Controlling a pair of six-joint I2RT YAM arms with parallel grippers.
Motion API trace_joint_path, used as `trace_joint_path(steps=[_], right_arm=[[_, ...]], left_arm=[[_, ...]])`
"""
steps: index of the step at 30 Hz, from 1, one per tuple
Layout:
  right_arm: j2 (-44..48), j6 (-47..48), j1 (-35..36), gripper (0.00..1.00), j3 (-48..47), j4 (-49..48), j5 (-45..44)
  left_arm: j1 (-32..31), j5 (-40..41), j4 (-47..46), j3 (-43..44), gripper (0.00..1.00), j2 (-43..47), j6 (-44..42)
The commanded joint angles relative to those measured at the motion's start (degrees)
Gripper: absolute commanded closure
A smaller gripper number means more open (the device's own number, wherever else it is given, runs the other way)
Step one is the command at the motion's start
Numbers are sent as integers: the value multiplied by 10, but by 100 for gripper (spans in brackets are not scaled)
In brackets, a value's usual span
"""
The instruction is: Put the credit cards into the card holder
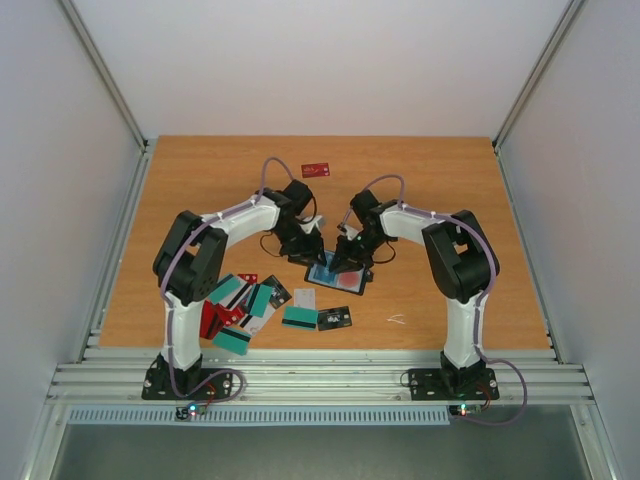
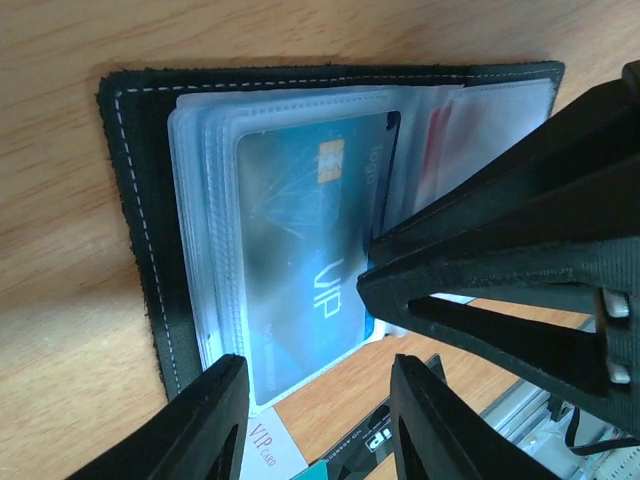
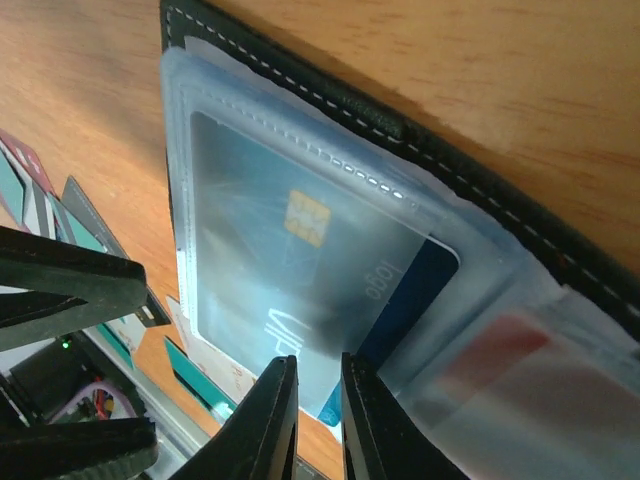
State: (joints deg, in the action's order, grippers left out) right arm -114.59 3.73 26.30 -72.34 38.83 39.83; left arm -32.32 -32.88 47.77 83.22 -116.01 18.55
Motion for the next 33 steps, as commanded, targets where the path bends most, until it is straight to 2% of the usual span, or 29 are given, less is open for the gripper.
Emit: trace_joint_path(steps=[1,11,16,20,22,24,33], right_arm=[[-27,13,-2,86,0,-6,11],[-37,27,-4,88,13,-5,8],[-30,26,-10,88,30,-13,10],[-32,25,-11,88,33,-17,13],[-31,25,-11,88,33,-18,14],[-30,24,-11,89,34,-19,14],[-21,19,-10,88,38,-24,17]], left_arm=[[-5,-9,-2,6,59,-22,-11],[-18,-2,10,23,58,-45,-16],[-22,26,19,29,53,-50,-17],[-25,6,11,30,54,-51,-13],[-27,-8,2,31,55,-51,-11],[-30,-10,-6,33,62,-48,0],[-37,-10,-23,34,71,-34,23]])
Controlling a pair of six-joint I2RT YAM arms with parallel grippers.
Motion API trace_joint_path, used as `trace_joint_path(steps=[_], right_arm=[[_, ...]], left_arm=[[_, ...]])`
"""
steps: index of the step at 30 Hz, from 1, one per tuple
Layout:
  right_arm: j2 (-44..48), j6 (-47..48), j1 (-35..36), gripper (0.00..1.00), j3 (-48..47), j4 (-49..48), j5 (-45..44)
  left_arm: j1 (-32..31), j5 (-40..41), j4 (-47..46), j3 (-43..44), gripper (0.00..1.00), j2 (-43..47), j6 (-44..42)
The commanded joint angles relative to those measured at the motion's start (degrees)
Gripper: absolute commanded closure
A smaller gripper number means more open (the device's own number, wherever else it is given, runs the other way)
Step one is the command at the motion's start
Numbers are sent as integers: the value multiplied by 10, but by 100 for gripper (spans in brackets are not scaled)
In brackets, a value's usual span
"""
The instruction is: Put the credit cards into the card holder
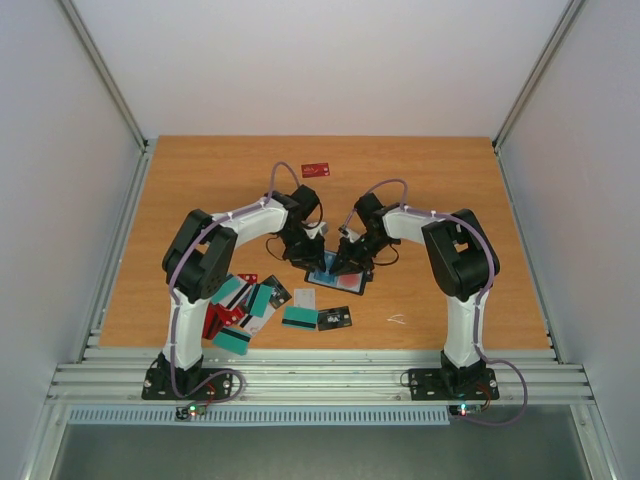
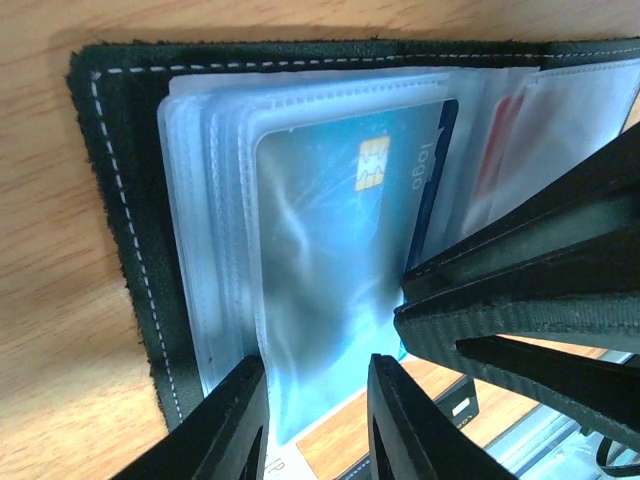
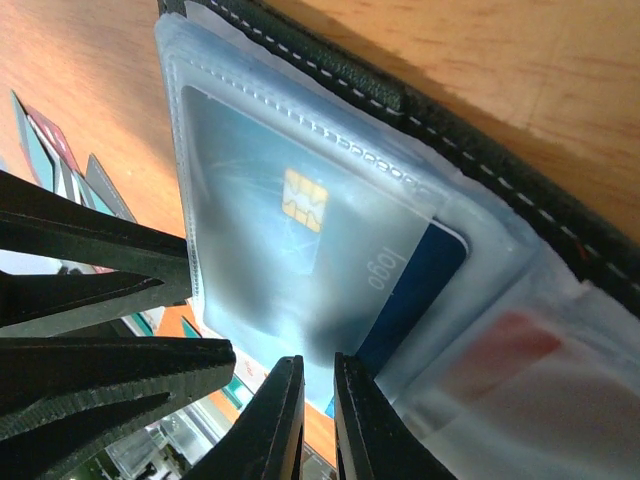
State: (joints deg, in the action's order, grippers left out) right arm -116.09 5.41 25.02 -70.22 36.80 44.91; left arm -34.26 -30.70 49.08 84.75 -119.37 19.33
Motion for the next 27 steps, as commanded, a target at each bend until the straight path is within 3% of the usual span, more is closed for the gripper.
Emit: trace_joint_path(steps=[1,8,14,21,27], right_arm=[[-4,2,2,89,18,-4,-34],[12,-3,1,89,30,-11,-29],[21,-10,0,89,46,-24,-19],[21,-18,-3,89,71,-48,-10],[23,-22,-10,93,95,-68,-5]], left_arm=[[-19,-32,-39,19,72,0,19],[-20,-36,-77,3,73,16,62],[-18,-23,-94,-22,54,20,85],[-15,8,-111,-61,40,23,82],[-14,26,-111,-74,34,28,85]])
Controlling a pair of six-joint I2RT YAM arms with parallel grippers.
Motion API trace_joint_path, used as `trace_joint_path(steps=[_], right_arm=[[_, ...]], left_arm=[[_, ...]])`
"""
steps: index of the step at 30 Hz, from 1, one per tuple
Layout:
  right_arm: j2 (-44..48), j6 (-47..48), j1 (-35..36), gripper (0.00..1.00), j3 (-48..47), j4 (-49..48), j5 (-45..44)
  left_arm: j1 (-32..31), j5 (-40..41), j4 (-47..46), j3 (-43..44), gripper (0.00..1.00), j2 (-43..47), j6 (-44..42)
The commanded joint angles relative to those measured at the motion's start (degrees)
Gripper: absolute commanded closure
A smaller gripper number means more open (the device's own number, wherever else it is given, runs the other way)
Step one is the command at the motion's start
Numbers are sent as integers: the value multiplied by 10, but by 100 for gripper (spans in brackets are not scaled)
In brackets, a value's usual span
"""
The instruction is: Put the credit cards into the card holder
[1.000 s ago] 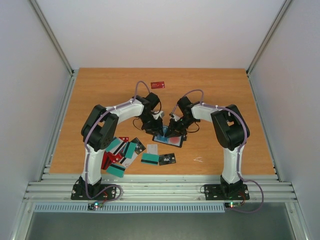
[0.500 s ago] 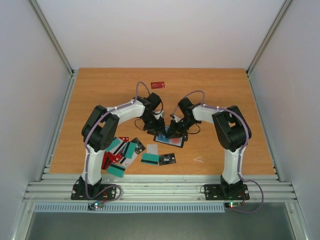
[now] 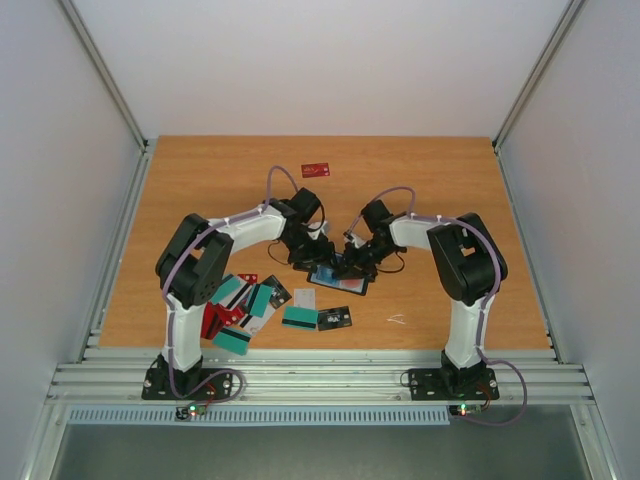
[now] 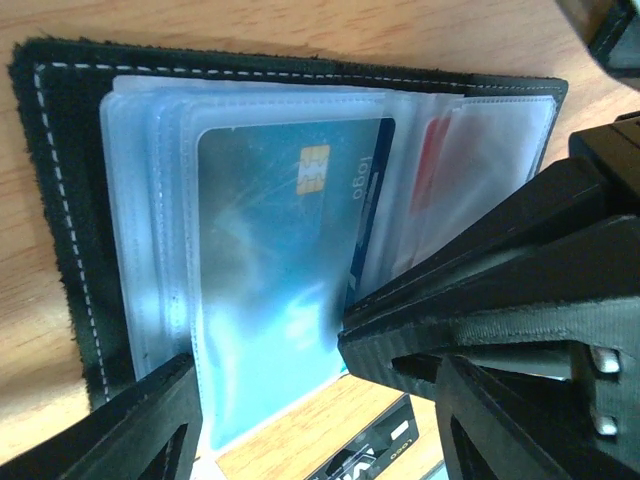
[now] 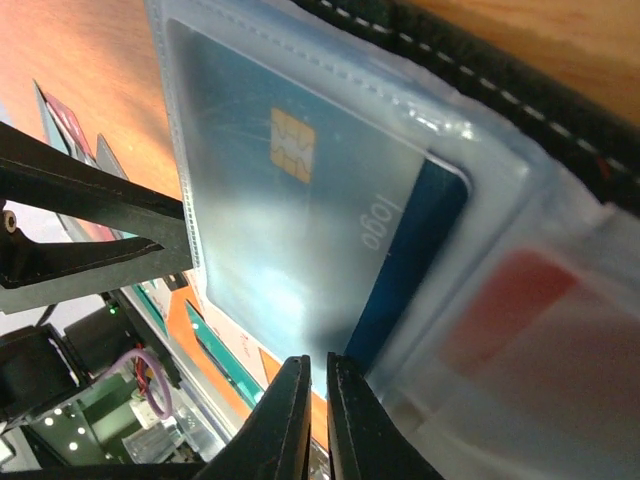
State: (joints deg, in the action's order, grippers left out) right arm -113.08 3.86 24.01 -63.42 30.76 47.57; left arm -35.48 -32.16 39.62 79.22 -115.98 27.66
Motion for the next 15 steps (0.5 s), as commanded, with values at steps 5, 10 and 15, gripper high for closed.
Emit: trace_joint_path(steps=[5,10,15], right_arm=[[0,-9,-4,99,41,-15,-33],[12,-6,-4,99,46,-9,-39],[11,-3,-5,99,43,-4,-43]], left_arm=[[-2,68,-9,-20,30,2,5],[-2,77,-7,-22,31,4,7],[-2,57,-21,-29,39,0,9]])
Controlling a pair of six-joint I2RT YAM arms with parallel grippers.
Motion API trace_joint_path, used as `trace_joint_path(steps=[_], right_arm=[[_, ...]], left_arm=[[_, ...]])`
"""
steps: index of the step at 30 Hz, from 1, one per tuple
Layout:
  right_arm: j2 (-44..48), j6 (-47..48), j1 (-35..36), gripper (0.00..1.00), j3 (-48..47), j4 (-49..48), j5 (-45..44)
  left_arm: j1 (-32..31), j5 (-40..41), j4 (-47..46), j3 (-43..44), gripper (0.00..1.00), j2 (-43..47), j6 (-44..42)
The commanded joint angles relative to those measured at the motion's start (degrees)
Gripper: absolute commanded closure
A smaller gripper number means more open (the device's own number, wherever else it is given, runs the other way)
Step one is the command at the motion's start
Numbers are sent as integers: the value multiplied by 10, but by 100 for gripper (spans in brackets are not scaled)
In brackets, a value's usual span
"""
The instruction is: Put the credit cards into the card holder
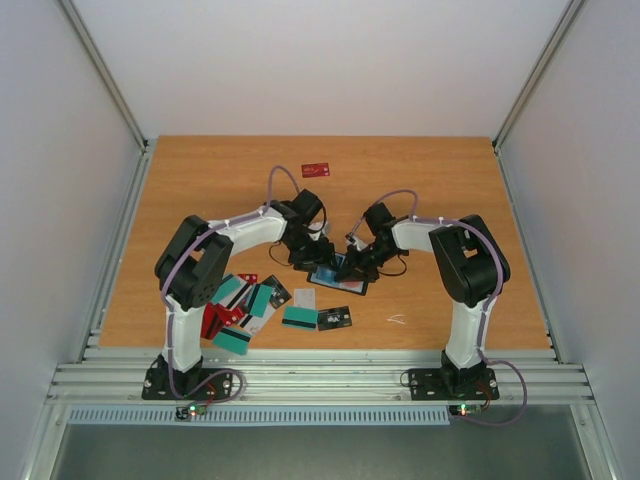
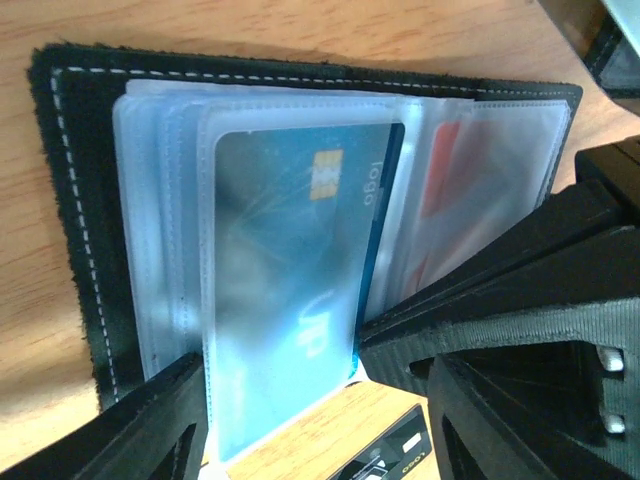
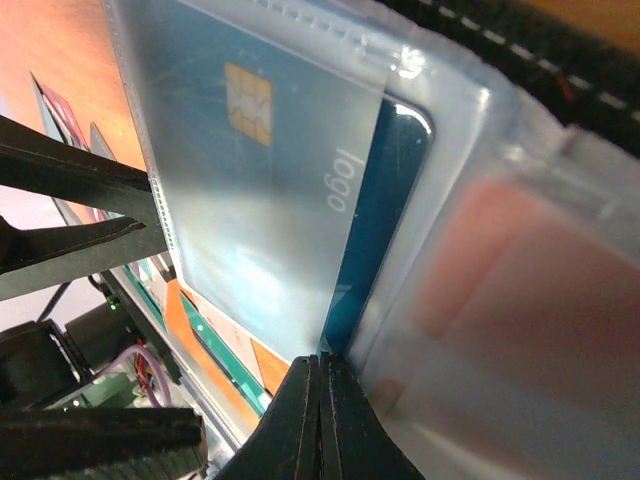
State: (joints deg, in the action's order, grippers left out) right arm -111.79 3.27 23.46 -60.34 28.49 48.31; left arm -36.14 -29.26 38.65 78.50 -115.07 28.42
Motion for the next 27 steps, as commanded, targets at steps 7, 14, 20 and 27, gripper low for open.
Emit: trace_joint_path(steps=[7,14,20,27], right_arm=[[-6,6,-5,99,19,14,-48],[-4,14,-9,99,5,25,-39],[4,21,-12,99,-6,38,-32],[46,22,-21,98,-24,67,-33]], left_arm=[[4,-21,-54,-27,53,-1,4],[4,-33,-105,-55,68,32,9],[1,-22,-105,-47,84,32,21],[-20,64,5,27,96,14,-6]])
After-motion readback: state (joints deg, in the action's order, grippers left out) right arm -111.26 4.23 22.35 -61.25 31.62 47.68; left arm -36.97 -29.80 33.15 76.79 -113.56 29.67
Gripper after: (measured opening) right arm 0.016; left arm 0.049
